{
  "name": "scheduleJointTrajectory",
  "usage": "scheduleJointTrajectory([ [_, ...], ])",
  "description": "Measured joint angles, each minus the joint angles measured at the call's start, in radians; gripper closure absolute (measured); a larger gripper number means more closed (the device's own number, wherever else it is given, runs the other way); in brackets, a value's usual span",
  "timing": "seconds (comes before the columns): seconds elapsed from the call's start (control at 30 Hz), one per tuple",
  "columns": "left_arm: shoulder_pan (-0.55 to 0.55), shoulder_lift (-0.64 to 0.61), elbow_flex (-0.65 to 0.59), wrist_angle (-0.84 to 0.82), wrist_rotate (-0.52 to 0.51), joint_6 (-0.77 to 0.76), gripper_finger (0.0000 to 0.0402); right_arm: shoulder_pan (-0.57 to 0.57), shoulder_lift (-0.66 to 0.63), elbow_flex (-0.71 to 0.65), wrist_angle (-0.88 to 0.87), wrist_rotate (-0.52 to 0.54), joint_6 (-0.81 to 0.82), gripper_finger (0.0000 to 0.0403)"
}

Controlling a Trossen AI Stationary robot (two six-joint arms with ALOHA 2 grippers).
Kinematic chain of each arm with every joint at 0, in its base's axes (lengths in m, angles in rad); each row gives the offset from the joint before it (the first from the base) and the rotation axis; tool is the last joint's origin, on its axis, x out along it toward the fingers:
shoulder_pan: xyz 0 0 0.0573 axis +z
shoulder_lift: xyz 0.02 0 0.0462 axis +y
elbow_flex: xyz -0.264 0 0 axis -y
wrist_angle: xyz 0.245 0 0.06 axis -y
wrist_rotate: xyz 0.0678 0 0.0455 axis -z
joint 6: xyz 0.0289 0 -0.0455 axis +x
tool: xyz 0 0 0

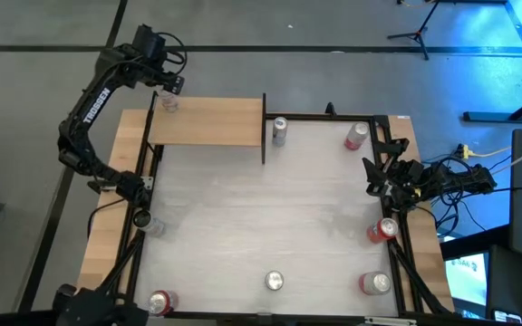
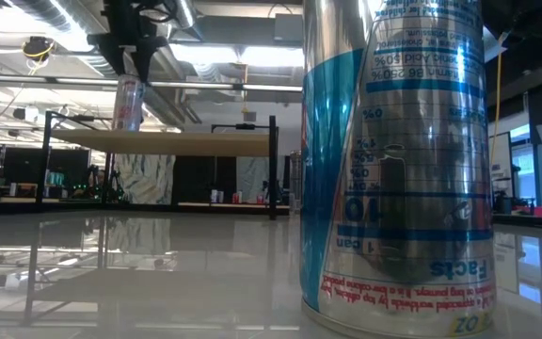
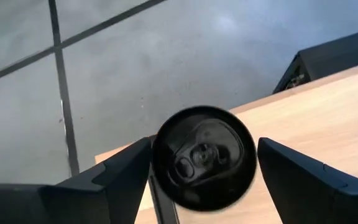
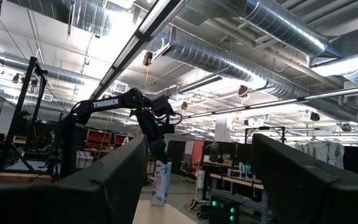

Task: Place canned beverage on shelf
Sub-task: Put the top white pink soda can on the shelf, then put the white pink soda can on the shelf aligned with the white pink soda can

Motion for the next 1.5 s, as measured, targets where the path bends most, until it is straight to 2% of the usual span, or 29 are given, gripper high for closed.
scheduleJointTrajectory([
  [0.33,-0.04,-0.05,0.0,0.09,-0.004,0.044,0.012,0.0,0.0,0.0,0.0,-0.026,0.001,0.0116],
  [0.47,-0.11,-0.09,0.001,0.121,0.015,0.077,0.012,0.0,0.0,0.0,0.0,-0.026,0.001,0.0116],
  [0.63,-0.231,-0.123,0.001,0.105,0.111,0.086,0.012,0.0,0.0,0.0,0.0,-0.026,0.001,0.0116],
  [0.77,-0.345,-0.137,0.001,0.056,0.128,0.028,0.012,0.0,0.0,0.0,0.001,-0.044,0.006,0.0116],
  [1.1,-0.623,-0.139,0.001,-0.146,0.041,-0.191,0.012,0.0,0.029,0.0,-0.008,-0.142,0.125,0.0116],
  [1.3,-0.773,-0.139,0.001,-0.294,0.019,-0.338,0.012,0.0,0.137,0.025,-0.002,-0.185,0.215,0.0116],
  [1.5,-0.909,-0.141,0.001,-0.314,0.008,-0.432,0.012,0.0,0.333,0.081,-0.004,-0.183,0.294,0.0116],
])
